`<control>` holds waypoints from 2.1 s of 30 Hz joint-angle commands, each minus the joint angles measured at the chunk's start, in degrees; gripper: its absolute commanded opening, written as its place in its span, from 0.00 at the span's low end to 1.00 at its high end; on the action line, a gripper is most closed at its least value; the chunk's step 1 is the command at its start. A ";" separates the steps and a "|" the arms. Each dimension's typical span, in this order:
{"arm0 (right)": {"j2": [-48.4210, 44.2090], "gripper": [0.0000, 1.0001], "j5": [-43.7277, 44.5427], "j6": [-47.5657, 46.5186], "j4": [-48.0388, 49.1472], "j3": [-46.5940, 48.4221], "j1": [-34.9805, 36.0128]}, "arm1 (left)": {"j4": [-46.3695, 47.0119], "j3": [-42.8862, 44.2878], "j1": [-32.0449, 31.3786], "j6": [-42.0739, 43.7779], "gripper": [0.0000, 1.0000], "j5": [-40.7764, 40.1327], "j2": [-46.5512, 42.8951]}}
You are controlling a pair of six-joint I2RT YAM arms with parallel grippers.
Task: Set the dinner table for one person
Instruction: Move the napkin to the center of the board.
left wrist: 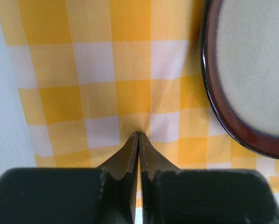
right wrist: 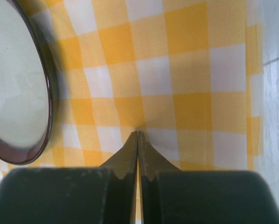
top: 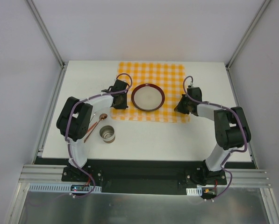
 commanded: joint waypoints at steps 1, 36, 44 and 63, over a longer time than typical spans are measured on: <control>-3.71 0.00 0.41 1.77 -1.10 -3.49 -0.21 | -4.51 -4.16 -0.39 -1.46 0.00 1.23 -3.73; -21.38 0.00 6.30 7.92 0.92 -23.00 4.53 | -4.51 -21.83 -11.64 -9.73 0.00 -4.49 -20.00; -21.47 0.18 7.18 4.15 -5.14 -15.54 5.15 | -4.51 -19.64 -11.82 -8.67 0.28 -4.22 -20.08; -20.77 0.34 12.80 0.19 -14.82 -4.80 10.60 | -8.11 -18.74 -11.82 -8.66 0.41 -8.70 -23.16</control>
